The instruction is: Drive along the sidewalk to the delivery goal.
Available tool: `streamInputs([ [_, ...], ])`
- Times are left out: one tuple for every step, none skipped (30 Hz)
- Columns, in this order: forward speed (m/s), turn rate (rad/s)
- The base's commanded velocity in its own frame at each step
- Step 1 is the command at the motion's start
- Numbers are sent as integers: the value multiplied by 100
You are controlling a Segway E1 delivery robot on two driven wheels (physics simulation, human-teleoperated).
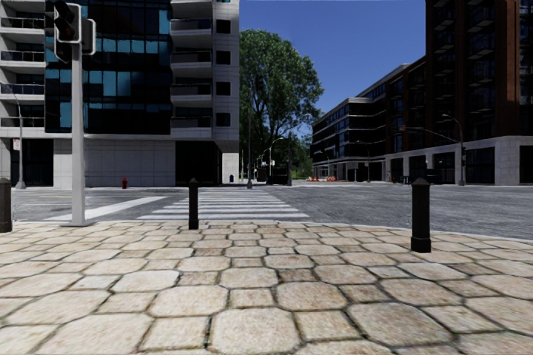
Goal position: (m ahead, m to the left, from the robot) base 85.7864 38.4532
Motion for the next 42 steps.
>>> streamInputs([
  [200, 0],
  [200, 0],
  [200, 0],
  [200, 0],
  [200, 0],
  [200, 0],
  [200, 0],
  [200, 0],
  [200, 0],
  [200, 0],
  [200, 0],
  [200, 0],
  [200, 0],
  [200, 0],
  [200, 0],
  [200, 0],
  [200, 0],
  [200, 0],
  [200, 0],
  [200, 0],
  [200, 0],
  [200, 0],
  [200, 0],
  [200, 0],
  [200, 0],
  [200, 0],
  [200, 0],
  [200, 0],
  [200, 0],
  [200, 0],
  [200, 0],
  [200, 0],
  [200, 0],
  [200, 0],
  [200, 0],
  [200, 0],
  [200, 0],
  [200, 0],
  [200, 0],
  [200, 0],
  [200, 0],
  [200, 0],
])
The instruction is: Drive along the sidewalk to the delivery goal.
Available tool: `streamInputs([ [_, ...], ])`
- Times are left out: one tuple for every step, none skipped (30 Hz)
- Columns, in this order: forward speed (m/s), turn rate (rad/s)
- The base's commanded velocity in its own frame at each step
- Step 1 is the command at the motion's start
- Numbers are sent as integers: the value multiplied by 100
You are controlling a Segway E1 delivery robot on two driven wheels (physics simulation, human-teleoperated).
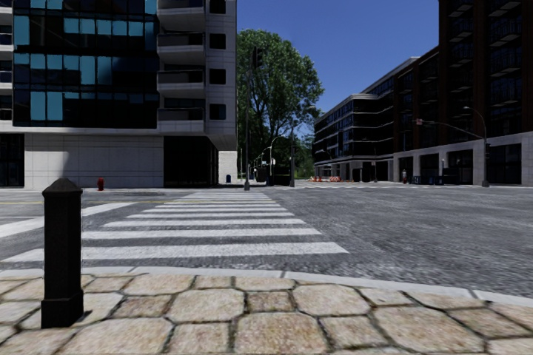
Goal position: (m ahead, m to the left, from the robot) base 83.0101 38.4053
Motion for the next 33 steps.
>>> streamInputs([
  [200, 0],
  [200, 0],
  [200, 0],
  [200, 0],
  [200, 0],
  [200, 0],
  [200, 0],
  [200, 0],
  [200, 0],
  [200, 0],
  [200, 0],
  [200, 0],
  [200, 0],
  [200, 0],
  [200, 0],
  [200, 2],
  [200, 2],
  [200, 10],
  [200, 21],
  [200, 34],
  [200, 34],
  [200, 38],
  [200, 40],
  [200, 40],
  [200, 40],
  [200, 40],
  [200, 32],
  [200, 10],
  [200, 10],
  [200, 3],
  [200, 0],
  [200, 0],
  [200, 0],
])
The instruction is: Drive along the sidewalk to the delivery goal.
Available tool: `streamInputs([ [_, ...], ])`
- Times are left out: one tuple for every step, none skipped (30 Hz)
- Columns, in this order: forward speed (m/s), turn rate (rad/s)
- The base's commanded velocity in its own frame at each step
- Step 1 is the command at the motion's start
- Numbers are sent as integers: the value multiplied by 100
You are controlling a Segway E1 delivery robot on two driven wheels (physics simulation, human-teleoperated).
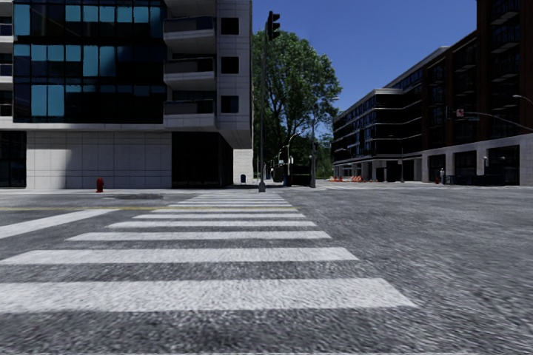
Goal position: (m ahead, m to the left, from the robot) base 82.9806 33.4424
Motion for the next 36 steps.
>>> streamInputs([
  [200, 0],
  [200, 0],
  [200, 0],
  [200, 0],
  [200, 0],
  [200, 0],
  [200, 0],
  [200, 0],
  [200, 0],
  [200, 0],
  [200, 0],
  [200, 0],
  [200, 0],
  [200, 0],
  [200, 0],
  [200, 0],
  [200, 0],
  [200, 0],
  [200, 0],
  [200, 0],
  [200, 0],
  [200, 0],
  [200, 0],
  [200, 0],
  [200, 0],
  [200, 0],
  [200, 0],
  [200, 0],
  [200, 0],
  [200, 0],
  [200, 0],
  [200, 0],
  [200, 0],
  [200, 0],
  [200, 0],
  [200, 0],
])
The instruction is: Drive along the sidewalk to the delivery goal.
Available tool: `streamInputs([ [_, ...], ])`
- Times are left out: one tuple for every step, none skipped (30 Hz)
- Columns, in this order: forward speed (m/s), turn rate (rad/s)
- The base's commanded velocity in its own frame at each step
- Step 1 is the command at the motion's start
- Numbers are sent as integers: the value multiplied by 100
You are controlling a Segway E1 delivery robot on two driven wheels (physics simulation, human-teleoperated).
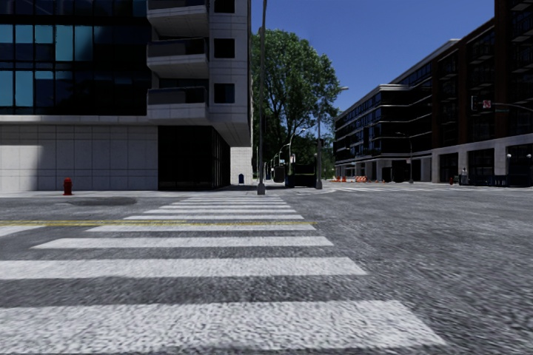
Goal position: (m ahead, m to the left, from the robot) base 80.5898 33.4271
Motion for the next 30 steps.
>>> streamInputs([
  [200, 0],
  [200, 0],
  [200, 0],
  [200, 0],
  [200, 0],
  [200, 0],
  [200, 9],
  [200, 9],
  [200, 30],
  [200, 38],
  [200, 40],
  [200, 40],
  [200, 40],
  [200, 40],
  [200, 40],
  [200, 35],
  [200, 13],
  [200, 2],
  [200, 2],
  [200, 0],
  [200, 0],
  [200, 0],
  [200, 0],
  [200, 0],
  [200, 0],
  [200, 0],
  [200, 0],
  [200, 0],
  [200, 0],
  [200, 0],
])
